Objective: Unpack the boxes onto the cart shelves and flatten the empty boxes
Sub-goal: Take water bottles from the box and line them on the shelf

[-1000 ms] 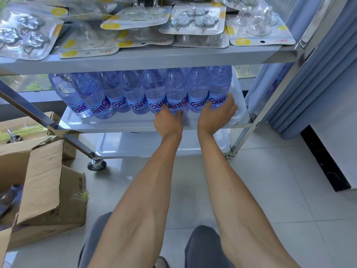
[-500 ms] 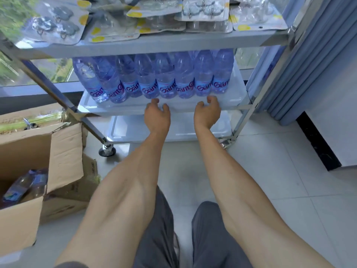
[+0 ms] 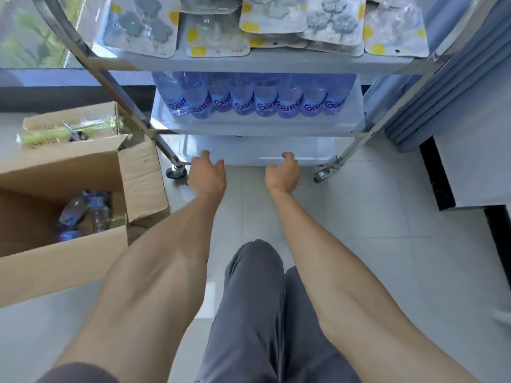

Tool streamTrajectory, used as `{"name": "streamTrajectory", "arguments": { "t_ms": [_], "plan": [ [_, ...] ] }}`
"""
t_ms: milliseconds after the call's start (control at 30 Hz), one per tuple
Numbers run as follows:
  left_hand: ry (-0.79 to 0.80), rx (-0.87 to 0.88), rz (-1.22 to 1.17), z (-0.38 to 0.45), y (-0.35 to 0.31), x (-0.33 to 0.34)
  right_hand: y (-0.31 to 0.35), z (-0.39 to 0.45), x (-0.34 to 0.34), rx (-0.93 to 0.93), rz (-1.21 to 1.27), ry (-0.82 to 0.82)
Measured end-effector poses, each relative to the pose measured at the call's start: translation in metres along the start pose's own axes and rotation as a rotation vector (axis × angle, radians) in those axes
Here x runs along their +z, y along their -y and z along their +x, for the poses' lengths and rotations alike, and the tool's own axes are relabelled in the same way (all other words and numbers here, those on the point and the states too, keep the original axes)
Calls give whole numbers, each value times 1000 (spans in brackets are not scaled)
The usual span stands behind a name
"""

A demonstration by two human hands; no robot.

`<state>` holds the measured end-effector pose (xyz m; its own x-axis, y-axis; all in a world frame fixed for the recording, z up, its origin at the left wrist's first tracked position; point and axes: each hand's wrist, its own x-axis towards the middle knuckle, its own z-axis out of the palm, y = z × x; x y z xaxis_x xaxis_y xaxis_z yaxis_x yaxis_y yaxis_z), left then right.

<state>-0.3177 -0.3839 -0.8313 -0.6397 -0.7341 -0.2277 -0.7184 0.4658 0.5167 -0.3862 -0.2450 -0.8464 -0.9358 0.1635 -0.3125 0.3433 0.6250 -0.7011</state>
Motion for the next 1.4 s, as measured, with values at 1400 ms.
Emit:
{"name": "streamTrajectory", "arguments": {
  "t_ms": [1400],
  "plan": [
    [243,-411,326,155,325,-435,335,-346,335,-232,-634,734]
  ]
}}
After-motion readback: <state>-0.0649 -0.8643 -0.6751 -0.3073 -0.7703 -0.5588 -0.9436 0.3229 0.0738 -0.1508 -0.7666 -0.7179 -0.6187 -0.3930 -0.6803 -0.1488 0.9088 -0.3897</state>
